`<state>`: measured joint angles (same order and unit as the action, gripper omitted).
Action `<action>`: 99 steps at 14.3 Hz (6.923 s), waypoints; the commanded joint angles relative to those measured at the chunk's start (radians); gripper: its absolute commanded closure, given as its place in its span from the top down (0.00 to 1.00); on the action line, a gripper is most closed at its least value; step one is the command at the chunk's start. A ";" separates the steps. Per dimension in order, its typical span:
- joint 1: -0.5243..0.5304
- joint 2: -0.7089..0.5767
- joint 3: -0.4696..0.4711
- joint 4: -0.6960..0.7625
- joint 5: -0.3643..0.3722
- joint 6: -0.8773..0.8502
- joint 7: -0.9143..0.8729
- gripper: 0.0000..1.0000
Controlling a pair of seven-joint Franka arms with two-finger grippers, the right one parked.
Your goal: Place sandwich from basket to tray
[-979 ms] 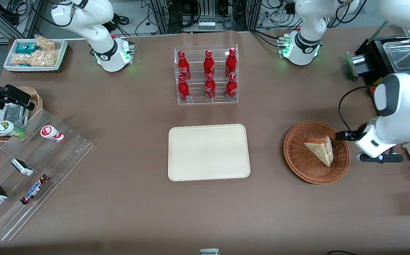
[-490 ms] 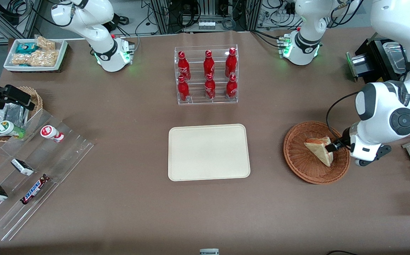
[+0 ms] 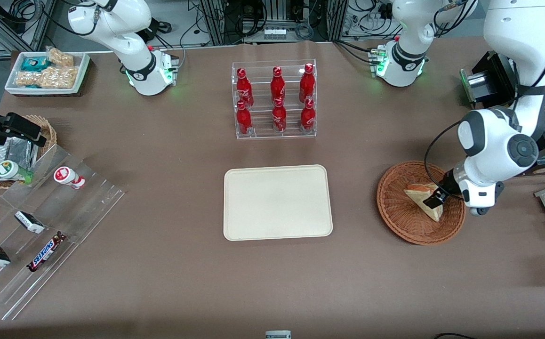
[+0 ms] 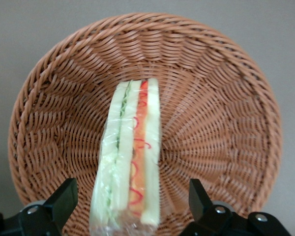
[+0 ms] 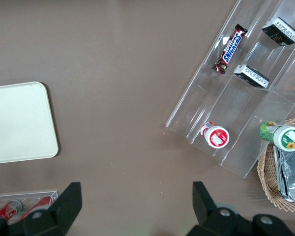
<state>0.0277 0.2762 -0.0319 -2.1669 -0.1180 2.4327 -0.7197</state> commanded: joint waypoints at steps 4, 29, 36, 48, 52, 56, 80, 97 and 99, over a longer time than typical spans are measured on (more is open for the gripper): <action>-0.005 -0.002 -0.003 0.017 -0.015 0.034 -0.153 0.02; -0.684 0.409 -0.033 0.660 0.067 -0.121 -0.121 0.06; -0.700 0.455 -0.033 0.654 0.058 -0.017 -0.141 0.51; -0.537 0.169 -0.023 0.648 0.072 -0.409 -0.115 1.00; -0.385 0.107 -0.023 0.633 0.074 -0.516 -0.037 1.00; -0.246 0.023 -0.023 0.587 0.075 -0.638 0.146 1.00; -0.026 -0.276 -0.029 0.573 0.051 -1.006 0.846 1.00; -0.038 -0.265 -0.062 0.576 0.107 -0.959 0.849 1.00; -0.038 -0.269 -0.062 0.578 0.107 -0.958 0.849 1.00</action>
<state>-0.0041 0.0004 -0.0938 -1.6118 -0.0279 1.4784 0.1435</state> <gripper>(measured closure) 0.000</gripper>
